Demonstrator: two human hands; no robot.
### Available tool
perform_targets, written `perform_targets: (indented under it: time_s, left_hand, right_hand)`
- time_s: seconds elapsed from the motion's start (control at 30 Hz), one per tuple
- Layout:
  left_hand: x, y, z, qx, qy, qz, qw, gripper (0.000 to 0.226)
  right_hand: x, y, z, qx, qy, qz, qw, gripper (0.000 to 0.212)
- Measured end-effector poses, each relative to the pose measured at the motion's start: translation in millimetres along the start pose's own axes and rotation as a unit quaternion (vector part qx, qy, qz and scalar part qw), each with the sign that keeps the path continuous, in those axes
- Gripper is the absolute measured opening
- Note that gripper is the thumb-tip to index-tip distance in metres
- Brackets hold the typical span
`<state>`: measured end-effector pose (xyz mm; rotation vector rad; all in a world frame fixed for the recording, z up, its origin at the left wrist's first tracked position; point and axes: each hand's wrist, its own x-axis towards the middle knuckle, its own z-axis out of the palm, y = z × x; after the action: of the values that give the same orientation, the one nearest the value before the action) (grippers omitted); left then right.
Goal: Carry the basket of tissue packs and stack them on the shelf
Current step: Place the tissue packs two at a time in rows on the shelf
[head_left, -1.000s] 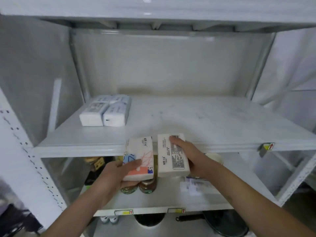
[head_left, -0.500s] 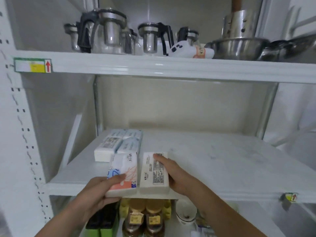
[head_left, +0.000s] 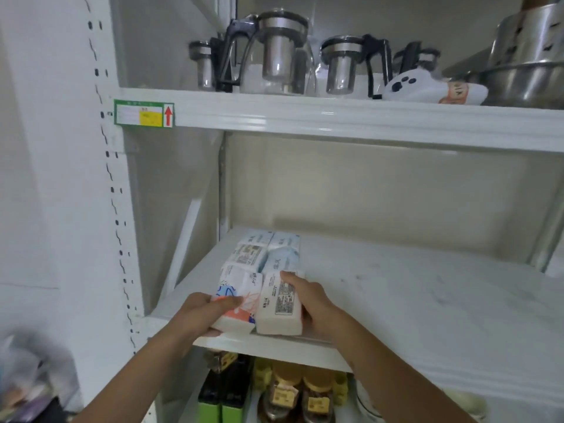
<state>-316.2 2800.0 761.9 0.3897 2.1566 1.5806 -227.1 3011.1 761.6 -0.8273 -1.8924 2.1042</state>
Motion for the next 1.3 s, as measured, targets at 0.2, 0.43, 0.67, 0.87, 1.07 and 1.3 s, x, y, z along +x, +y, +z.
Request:
perform_targets:
  time_s: [0.2,0.43,0.67,0.87,1.07,1.3]
  left_hand:
    - [22,-7,-8,0.080,0.056,0.013,0.995,0.041]
    - [13,-19,-19,0.171,0.072,0.161,0.969,0.034]
    - [6,-40,-35,0.187,-0.036,0.183,0.964,0.063]
    - [20,-40,-33,0.244,-0.028,0.225,0.943,0.077]
    - [33,-43,-35,0.248,-0.027,0.248,0.936,0.071]
    - [53,-38,-34,0.244,-0.042,0.264,0.932,0.063]
  right_hand:
    - [9,7,15,-0.111,0.136,-0.080,0.981,0.063]
    - [-17,24,5,-0.157,0.219,-0.226,0.936,0.042]
    - [-58,65,-3,-0.267,-0.004,-0.228,0.936,0.081]
    - [-38,64,13,-0.295,0.078,-0.275,0.912,0.072]
    - [-30,62,23,-0.333,0.118,-0.262,0.898,0.066]
    - [-17,52,26,-0.352,0.137,-0.236,0.895,0.065]
